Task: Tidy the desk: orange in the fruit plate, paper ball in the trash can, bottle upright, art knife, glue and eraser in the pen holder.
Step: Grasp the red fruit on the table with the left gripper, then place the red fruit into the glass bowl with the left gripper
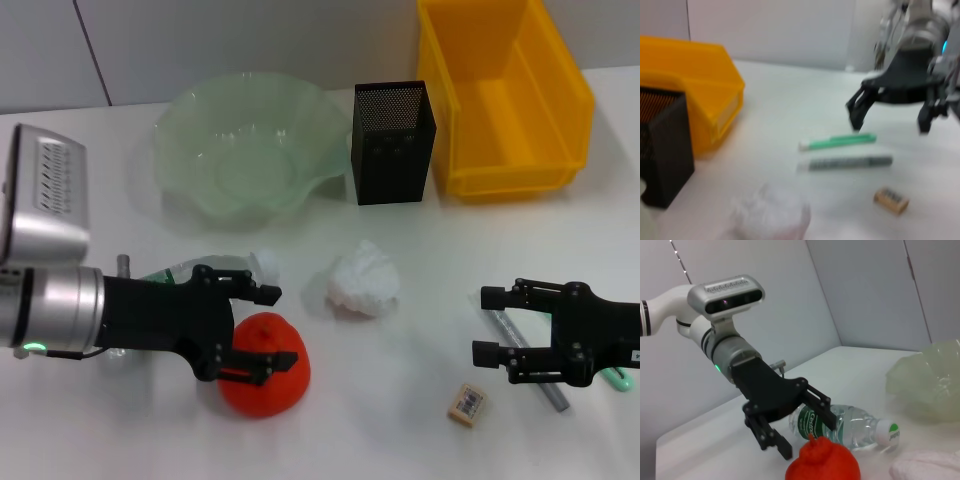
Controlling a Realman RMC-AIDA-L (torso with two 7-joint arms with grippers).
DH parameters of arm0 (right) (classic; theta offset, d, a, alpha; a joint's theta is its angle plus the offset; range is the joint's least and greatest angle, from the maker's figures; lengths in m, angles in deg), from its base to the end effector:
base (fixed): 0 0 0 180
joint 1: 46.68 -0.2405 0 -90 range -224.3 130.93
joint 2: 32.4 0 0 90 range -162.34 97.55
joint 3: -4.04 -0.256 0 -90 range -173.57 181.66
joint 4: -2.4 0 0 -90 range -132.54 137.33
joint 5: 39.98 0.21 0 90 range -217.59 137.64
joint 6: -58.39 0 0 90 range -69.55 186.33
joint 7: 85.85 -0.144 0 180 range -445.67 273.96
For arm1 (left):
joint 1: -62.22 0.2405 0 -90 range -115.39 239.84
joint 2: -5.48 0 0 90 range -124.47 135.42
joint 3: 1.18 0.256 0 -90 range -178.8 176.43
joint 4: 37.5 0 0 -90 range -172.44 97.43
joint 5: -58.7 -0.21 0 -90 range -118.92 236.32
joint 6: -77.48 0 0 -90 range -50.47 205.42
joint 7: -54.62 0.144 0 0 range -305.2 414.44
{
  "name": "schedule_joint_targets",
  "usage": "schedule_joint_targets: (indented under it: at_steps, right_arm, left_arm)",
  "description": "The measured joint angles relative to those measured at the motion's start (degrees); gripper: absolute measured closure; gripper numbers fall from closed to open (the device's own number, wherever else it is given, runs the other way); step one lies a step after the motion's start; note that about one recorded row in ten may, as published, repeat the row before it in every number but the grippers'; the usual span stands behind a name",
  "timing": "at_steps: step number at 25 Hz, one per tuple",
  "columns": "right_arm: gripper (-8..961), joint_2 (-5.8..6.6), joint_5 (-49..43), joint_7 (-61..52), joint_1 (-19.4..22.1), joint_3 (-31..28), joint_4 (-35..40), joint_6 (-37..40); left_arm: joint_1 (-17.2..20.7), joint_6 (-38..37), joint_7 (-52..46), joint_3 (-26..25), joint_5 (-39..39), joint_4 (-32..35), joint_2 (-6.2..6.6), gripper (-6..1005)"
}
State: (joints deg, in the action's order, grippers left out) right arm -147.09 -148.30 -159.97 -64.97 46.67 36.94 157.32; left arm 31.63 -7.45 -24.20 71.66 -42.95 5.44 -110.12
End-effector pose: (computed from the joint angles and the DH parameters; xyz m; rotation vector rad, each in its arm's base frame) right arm 0.3141 0.2581 0.0218 -2.7198 0.7269 0.8079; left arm -0.2205 0.3234 -0.0354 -3.0598 -0.2458 -0.4838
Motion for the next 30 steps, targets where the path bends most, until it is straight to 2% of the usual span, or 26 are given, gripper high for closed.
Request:
schedule_joint_targets:
  at_steps: [1,4,11,25,30]
  right_arm:
    - [125,-0.01,0.0,0.0,0.0,0.0,0.0,0.0]
    - [125,-0.01,0.0,-0.3,0.0,0.0,0.0,0.0]
    - [125,0.04,-0.2,-0.7,-0.1,0.0,0.0,-0.1]
    - [126,0.21,-0.2,-0.7,-0.4,0.0,0.0,-0.7]
    - [126,0.26,-0.2,-0.7,-0.5,0.0,0.0,-0.7]
  left_arm:
    - [0.8,2.9,0.0,0.0,-5.2,2.6,-1.43,214]
    - [1.0,4.3,-0.4,0.0,-7.7,3.3,-2.15,238]
    - [1.0,6.4,-1.3,0.0,-9.6,3.3,-2.43,294]
    - [0.6,5.7,-1.8,0.0,-9.6,2.9,-2.45,407]
    - [0.3,3.7,-3.3,-1.7,-9.4,3.1,-2.57,635]
